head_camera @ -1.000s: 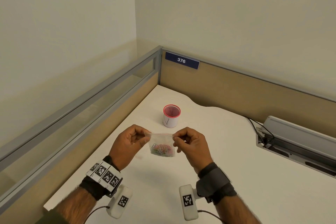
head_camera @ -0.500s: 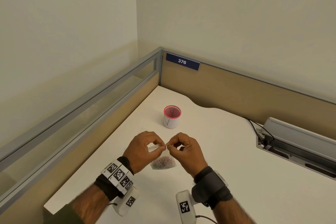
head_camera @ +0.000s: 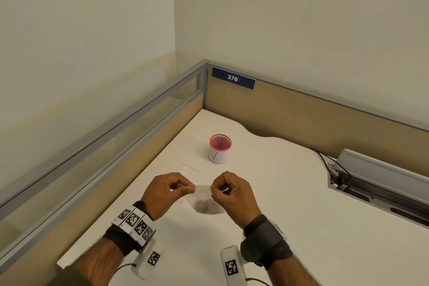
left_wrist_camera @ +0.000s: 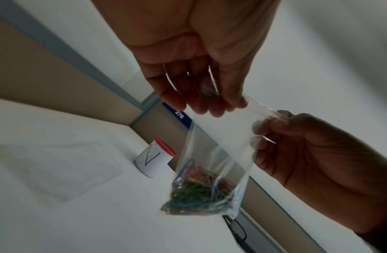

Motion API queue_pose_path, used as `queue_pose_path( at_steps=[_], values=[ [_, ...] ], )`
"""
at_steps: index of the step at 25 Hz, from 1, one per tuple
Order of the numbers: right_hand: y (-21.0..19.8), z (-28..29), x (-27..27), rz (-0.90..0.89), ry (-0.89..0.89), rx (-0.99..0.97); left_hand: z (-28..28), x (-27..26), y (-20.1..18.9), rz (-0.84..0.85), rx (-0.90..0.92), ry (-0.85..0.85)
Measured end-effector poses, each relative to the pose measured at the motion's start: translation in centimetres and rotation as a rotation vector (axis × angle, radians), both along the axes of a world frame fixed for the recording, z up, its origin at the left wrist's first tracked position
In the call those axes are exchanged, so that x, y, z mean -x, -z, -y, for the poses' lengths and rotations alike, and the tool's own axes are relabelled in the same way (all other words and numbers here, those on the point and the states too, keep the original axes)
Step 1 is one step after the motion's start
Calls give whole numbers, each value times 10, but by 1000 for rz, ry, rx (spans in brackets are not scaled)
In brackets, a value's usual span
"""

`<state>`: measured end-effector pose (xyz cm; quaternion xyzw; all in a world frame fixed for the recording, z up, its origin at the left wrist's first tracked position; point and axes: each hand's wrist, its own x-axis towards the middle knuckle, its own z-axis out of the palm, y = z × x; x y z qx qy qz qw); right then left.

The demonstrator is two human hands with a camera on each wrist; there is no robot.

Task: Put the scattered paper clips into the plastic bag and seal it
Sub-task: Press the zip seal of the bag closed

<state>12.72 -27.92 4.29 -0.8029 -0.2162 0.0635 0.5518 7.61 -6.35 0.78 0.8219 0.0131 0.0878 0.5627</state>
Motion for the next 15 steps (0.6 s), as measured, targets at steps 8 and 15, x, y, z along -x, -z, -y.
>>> queue_pose_path(
  at_steps=[8,15],
  values=[
    [2,8,-4,-105,-39,-164,25,11,29,-742,635,-89],
    [8,19,2,-66,-214,-93,31,-16,35,-551,1057,-222]
  ],
)
